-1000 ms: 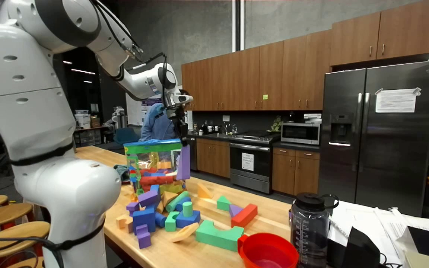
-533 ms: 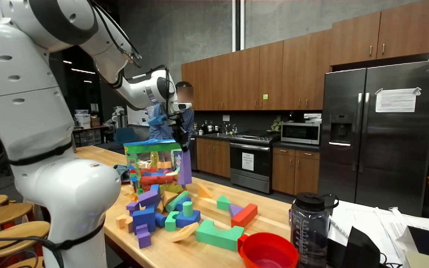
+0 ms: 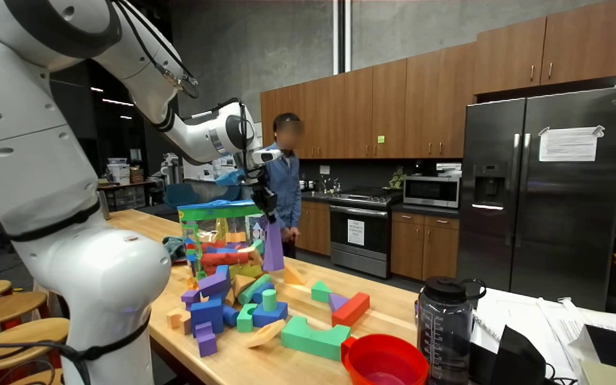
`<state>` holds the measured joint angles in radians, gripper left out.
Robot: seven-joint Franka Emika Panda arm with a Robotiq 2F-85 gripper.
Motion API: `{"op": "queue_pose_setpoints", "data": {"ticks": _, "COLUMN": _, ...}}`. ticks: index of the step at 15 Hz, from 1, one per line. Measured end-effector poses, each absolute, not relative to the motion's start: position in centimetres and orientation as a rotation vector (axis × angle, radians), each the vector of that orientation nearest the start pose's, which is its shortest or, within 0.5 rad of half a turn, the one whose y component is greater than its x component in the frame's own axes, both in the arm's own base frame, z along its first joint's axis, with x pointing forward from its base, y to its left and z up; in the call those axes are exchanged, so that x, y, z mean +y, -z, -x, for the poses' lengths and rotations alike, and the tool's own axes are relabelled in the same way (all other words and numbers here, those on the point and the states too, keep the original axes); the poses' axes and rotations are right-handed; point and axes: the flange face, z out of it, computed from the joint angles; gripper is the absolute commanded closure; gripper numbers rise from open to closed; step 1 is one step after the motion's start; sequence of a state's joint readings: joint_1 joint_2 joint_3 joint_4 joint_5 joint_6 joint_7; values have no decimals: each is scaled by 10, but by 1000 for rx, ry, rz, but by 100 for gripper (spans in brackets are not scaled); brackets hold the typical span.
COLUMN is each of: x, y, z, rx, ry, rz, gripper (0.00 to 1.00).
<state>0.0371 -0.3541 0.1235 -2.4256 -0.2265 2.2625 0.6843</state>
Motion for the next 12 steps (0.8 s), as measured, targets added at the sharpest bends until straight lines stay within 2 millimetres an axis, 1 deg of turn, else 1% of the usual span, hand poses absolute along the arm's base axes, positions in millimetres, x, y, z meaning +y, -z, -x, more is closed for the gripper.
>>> {"op": "queue_pose_setpoints", "data": {"ticks": 2, "x": 65, "y": -454, "z": -445, "rx": 627, "ry": 451, "rz": 3178, "gripper": 99}}
{"op": "queue_pose_setpoints", "data": {"ticks": 5, "x": 66, "y": -447, "z": -444, "rx": 595, "ry": 482, "rz": 3165, "gripper": 99}}
{"op": "queue_pose_setpoints", "data": {"ticks": 8, "x": 66, "y": -438, "z": -442, "rx": 571, "ry": 503, "rz": 3156, "gripper": 99}}
{"op": "queue_pose_setpoints", "data": {"ticks": 12, "x": 59, "y": -423, "z": -437, "rx": 566, "ry": 515, "rz": 3146, "gripper": 99}}
